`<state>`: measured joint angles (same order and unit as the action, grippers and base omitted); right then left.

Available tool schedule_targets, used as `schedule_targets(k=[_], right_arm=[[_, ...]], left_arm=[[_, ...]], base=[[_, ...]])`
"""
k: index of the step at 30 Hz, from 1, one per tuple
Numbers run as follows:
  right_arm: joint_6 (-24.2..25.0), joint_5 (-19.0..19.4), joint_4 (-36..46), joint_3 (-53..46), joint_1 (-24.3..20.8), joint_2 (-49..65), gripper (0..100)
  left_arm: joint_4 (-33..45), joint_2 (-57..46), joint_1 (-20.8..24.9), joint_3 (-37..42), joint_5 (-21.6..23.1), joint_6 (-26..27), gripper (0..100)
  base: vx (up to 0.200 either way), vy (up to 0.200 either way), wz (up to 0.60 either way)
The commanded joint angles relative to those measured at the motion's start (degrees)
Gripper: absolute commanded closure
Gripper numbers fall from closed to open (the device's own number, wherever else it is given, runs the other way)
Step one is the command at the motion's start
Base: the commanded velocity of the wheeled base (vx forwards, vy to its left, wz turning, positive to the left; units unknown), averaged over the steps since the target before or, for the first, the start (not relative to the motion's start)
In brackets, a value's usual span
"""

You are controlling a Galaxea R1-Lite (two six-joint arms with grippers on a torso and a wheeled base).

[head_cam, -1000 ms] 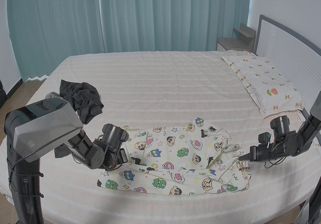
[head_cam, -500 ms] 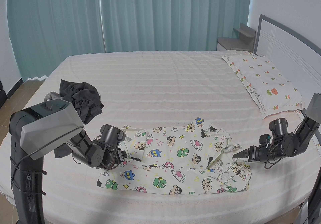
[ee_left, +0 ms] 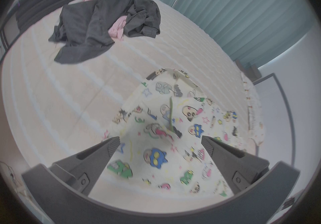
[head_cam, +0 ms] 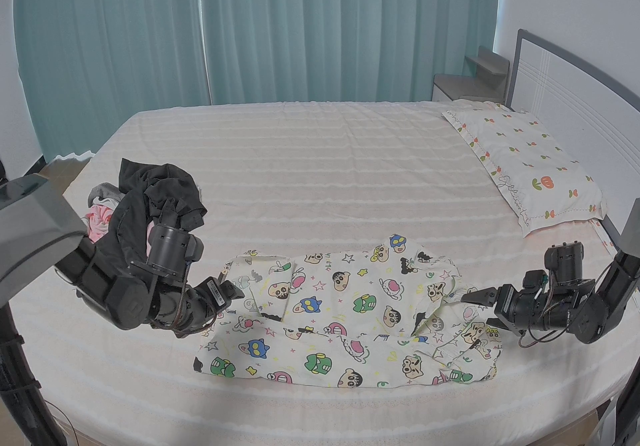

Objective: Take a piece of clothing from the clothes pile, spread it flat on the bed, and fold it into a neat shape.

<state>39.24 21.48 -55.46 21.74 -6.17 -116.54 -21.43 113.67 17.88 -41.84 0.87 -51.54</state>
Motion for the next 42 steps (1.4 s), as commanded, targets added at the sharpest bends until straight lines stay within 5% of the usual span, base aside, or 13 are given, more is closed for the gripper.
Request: schedule_targets(k=[1,3,5,9,27,42], right_arm=[[4.88,-6.27,-15.03,-7.23,-4.91,-10.02,0],[4.88,-6.27,-15.03,-7.23,-4.91,-10.02,0],[4.97,-12.69,-27.34,-11.10,-7.28,-16.08,0],[4.97,-14.10,-32.17,-14.35,-8.51,-17.93,0],[4.62,-15.77,-33.05,-14.00,-8.69,-19.51,0],[-1.45,-15.85,-32.70,-12.16,-9.74,-21.80,0]], left_arm=[[-7.48,-8.28,1.01,9.67,4.41,-5.15,0],[-7.48,-8.28,1.01,9.67,4.41,-5.15,0],[-19.44,-4.15,1.10,14.06,4.06,-5.76,0],[-24.89,-2.83,1.01,16.35,3.70,-5.59,0],[-25.41,-1.25,2.07,18.11,1.51,-5.50,0],[-25.50,-0.81,2.33,18.20,-0.51,-5.50,0]], base=[[0.000,0.000,0.00],[0.000,0.000,0.00],[0.000,0.000,0.00],[0.000,0.000,0.00],[0.000,0.000,0.00],[0.000,0.000,0.00]])
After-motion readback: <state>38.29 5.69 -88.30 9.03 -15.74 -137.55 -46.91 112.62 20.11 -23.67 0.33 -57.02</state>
